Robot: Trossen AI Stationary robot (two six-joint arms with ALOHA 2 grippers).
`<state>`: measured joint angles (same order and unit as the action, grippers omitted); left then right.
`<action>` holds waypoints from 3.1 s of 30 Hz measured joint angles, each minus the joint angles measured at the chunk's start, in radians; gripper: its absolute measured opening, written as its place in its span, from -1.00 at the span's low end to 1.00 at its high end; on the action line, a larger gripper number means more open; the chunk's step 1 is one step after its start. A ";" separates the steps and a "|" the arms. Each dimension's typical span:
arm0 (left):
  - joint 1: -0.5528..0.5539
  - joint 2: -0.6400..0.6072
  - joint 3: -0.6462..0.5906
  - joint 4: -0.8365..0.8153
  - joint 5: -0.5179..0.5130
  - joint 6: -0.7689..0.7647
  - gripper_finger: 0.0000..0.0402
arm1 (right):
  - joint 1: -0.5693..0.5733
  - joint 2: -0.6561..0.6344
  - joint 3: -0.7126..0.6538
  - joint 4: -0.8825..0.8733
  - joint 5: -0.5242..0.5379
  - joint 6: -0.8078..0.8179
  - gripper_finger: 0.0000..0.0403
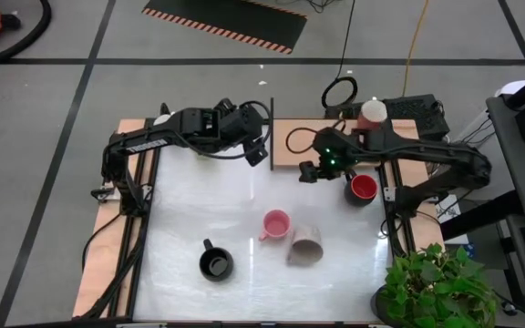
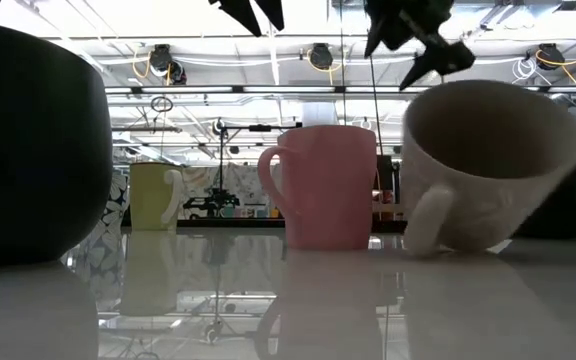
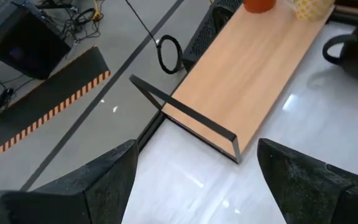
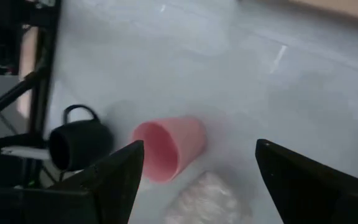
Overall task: Place coffee mugs
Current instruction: Put the gray mug on the shelf
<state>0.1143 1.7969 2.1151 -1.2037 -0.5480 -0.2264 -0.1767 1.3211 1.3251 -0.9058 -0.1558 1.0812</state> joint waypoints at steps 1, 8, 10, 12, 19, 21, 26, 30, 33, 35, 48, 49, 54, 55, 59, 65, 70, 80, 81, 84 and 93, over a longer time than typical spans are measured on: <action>-0.001 0.000 0.000 -0.004 0.002 0.012 0.66 | 0.013 -0.009 0.000 0.006 0.002 0.010 0.49; -0.003 0.000 0.000 -0.021 0.053 0.115 0.66 | 0.131 -0.049 0.000 0.115 -0.002 -0.037 0.49; -0.003 0.000 0.000 -0.033 0.059 0.143 0.66 | 0.170 -0.052 0.000 0.131 -0.004 -0.030 0.49; -0.003 0.000 0.000 -0.043 0.064 0.158 0.66 | 0.214 -0.051 0.001 0.131 -0.004 -0.030 0.49; -0.003 0.000 0.000 -0.045 0.117 0.158 0.66 | 0.362 -0.019 0.001 0.113 0.007 -0.020 0.49; -0.003 0.000 0.000 -0.043 0.134 0.180 0.66 | 0.398 -0.007 0.001 0.116 0.020 -0.006 0.49; -0.002 0.000 0.000 -0.042 0.139 0.218 0.66 | 0.459 0.027 0.001 0.111 0.025 0.043 0.49; 0.003 0.000 0.000 -0.039 0.139 0.221 0.66 | 0.495 0.037 0.001 0.111 0.024 0.059 0.49; 0.003 0.000 0.000 -0.029 0.139 0.197 0.66 | 0.515 0.035 0.001 0.112 0.022 0.046 0.49; 0.003 0.000 0.000 -0.015 0.139 0.156 0.66 | 0.531 0.035 0.001 0.104 0.023 0.024 0.49; -0.052 0.000 0.000 0.003 0.139 -0.107 0.66 | 0.559 0.037 0.001 0.049 0.121 -0.259 0.49; -0.061 0.000 0.000 0.003 0.139 -0.117 0.66 | 0.560 0.037 0.001 0.049 0.129 -0.276 0.49; -0.111 0.015 0.000 -0.020 0.138 -0.227 0.66 | 0.559 0.037 0.001 0.048 0.131 -0.402 0.49; -0.121 0.018 0.000 -0.019 0.138 -0.255 0.66 | 0.559 0.037 0.001 0.048 0.131 -0.424 0.49; -0.159 0.039 0.000 -0.021 0.138 -0.342 0.66 | 0.559 0.037 0.001 0.045 0.129 -0.499 0.49; -0.205 0.086 0.000 -0.013 0.131 -0.408 0.66 | 0.560 0.037 0.001 0.040 0.130 -0.529 0.49; -0.246 0.109 0.000 -0.014 0.132 -0.430 0.66 | 0.585 0.037 0.001 0.029 0.132 -0.573 0.49; -0.268 0.110 0.000 -0.016 0.102 -0.342 0.66 | 0.591 0.037 0.001 -0.012 0.212 -0.545 0.49; -0.265 0.110 0.000 -0.019 0.102 -0.324 0.66 | 0.591 0.037 0.000 -0.012 0.212 -0.551 0.49; -0.254 0.110 0.000 -0.020 0.102 -0.296 0.66 | 0.591 0.037 -0.026 0.001 0.207 -0.572 0.49; -0.230 0.110 0.000 -0.018 0.102 -0.306 0.66 | 0.631 0.034 -0.186 0.181 0.078 -0.588 0.49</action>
<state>-0.1155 1.9068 2.1151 -1.2217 -0.4457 -0.5326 0.4539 1.3552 1.1392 -0.7250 -0.0781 0.4934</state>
